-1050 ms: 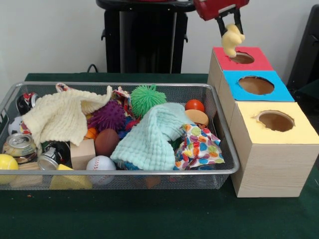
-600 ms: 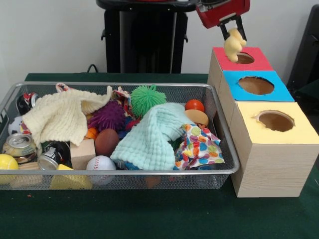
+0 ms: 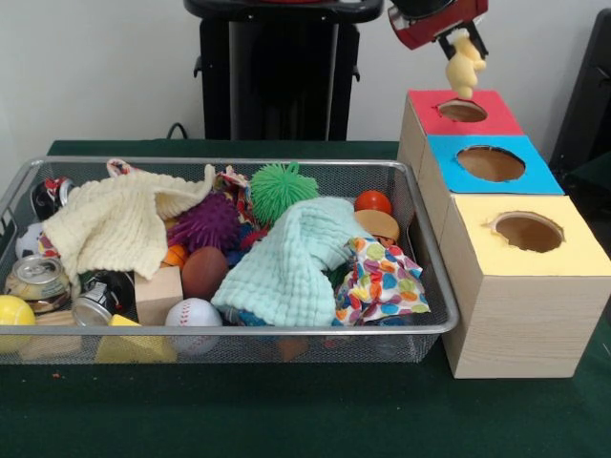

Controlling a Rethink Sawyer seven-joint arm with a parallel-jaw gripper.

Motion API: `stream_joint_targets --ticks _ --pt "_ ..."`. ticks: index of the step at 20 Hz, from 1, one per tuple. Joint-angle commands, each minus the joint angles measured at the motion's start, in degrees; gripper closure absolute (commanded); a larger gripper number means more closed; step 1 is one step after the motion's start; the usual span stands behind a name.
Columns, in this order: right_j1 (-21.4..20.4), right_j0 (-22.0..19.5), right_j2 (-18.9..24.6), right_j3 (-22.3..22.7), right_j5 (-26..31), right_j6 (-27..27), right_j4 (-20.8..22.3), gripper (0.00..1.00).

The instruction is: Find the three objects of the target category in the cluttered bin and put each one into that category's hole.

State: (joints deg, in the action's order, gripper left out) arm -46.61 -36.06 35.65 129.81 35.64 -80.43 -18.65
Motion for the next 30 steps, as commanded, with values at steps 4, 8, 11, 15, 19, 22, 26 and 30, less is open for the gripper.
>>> stream_joint_targets --ticks 4,8,11,15,19,22,26,30 --pt "4.0 1.3 -2.2 -6.7 10.2 -13.8 -6.3 1.00" --pt "4.4 1.0 -2.0 -5.9 9.1 -12.1 -6.8 1.00" --pt "4.7 0.9 -2.3 -6.1 9.4 -11.5 -6.5 1.00" --pt "5.2 1.2 -3.0 -6.8 10.2 -11.2 -5.3 1.00" --pt "5.4 1.6 -4.2 -7.7 11.1 -10.9 -3.7 1.00" --pt "5.7 1.8 -5.0 -8.3 11.0 -10.5 -2.9 1.00" --pt "5.9 1.7 -5.4 -8.2 9.5 -9.4 -2.5 1.00" --pt "5.8 1.4 -5.1 -7.3 7.5 -8.3 -2.6 1.00"
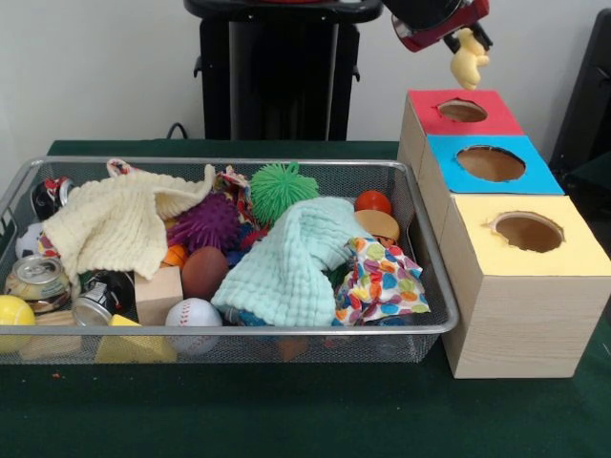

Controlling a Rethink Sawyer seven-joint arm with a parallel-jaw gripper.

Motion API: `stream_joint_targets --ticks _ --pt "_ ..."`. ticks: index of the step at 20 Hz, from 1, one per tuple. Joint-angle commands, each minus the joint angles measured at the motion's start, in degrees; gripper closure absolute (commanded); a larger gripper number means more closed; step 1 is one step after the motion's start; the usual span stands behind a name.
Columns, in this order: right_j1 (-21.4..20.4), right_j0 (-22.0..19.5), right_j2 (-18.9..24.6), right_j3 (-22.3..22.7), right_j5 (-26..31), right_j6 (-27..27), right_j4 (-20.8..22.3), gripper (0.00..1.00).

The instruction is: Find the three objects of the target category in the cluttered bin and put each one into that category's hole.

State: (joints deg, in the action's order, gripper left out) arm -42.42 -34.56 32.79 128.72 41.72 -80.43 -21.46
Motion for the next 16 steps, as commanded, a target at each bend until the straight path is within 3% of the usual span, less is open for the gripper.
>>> stream_joint_targets --ticks 1,16 --pt "1.7 0.0 -2.3 -6.3 0.9 -8.1 0.3 1.00" --pt "3.0 -0.1 -2.3 -6.3 -4.9 -6.1 1.1 1.00"
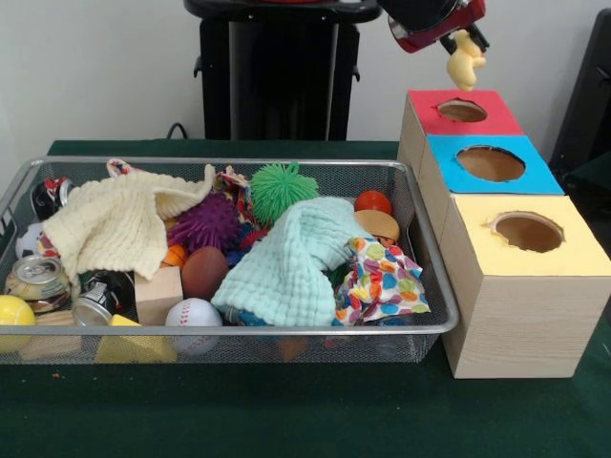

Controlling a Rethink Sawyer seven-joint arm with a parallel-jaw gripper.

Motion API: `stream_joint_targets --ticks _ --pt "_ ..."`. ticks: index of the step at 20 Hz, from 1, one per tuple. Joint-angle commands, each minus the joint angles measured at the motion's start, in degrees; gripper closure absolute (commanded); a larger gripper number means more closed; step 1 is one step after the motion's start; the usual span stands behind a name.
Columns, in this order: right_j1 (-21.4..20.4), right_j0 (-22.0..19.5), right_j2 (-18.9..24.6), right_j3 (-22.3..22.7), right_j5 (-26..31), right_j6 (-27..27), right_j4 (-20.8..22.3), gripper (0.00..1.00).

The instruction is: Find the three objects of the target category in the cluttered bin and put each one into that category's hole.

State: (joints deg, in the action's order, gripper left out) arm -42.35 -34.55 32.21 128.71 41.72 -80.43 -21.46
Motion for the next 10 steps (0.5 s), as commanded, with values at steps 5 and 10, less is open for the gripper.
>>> stream_joint_targets --ticks 5,10 --pt "3.7 0.1 -1.8 -7.1 -7.0 -5.8 1.4 1.00" --pt "4.5 0.4 -2.2 -7.9 -8.6 -5.7 2.5 1.00"
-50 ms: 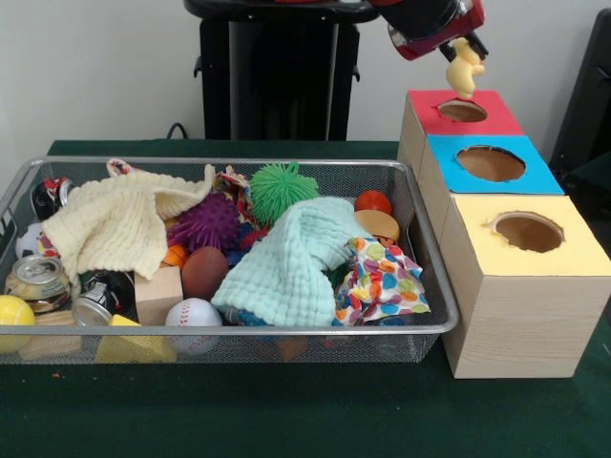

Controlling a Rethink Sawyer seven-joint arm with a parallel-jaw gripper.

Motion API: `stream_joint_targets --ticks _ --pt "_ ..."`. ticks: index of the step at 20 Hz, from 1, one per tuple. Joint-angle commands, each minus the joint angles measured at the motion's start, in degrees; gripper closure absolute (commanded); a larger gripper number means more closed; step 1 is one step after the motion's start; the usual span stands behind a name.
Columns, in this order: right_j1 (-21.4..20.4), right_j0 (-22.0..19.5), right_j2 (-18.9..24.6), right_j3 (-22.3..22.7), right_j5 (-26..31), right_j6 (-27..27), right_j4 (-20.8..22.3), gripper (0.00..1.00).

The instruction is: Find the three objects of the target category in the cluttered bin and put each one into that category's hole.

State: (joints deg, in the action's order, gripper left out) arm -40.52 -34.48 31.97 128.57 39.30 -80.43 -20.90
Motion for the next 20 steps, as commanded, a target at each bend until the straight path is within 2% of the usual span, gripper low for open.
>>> stream_joint_targets --ticks 1,3,5,6,7,8,10,11,14,20 --pt "2.9 0.4 -2.1 -8.0 -6.3 -5.7 2.1 1.00" --pt "3.3 0.4 -2.3 -8.4 -6.5 -5.6 2.5 1.00" --pt "0.3 -1.8 0.0 -2.1 -9.8 -5.5 2.0 1.00" --pt "-0.1 -2.2 0.4 -1.2 -10.3 -5.5 2.0 1.00" --pt "0.1 -2.2 -1.2 -3.9 -7.6 -5.1 2.8 1.00" --pt "0.1 -2.2 -1.3 -4.1 -7.4 -5.2 2.9 1.00" --pt "1.1 -0.8 -0.7 -3.5 -9.4 -5.9 3.1 1.00" --pt "-0.4 -1.6 -0.7 -2.0 -8.8 -5.6 3.5 1.00" --pt "0.5 -0.2 -2.0 -4.0 -6.1 -5.6 4.8 1.00" --pt "-0.7 -0.4 0.1 -0.9 -5.5 -6.5 3.8 1.00"
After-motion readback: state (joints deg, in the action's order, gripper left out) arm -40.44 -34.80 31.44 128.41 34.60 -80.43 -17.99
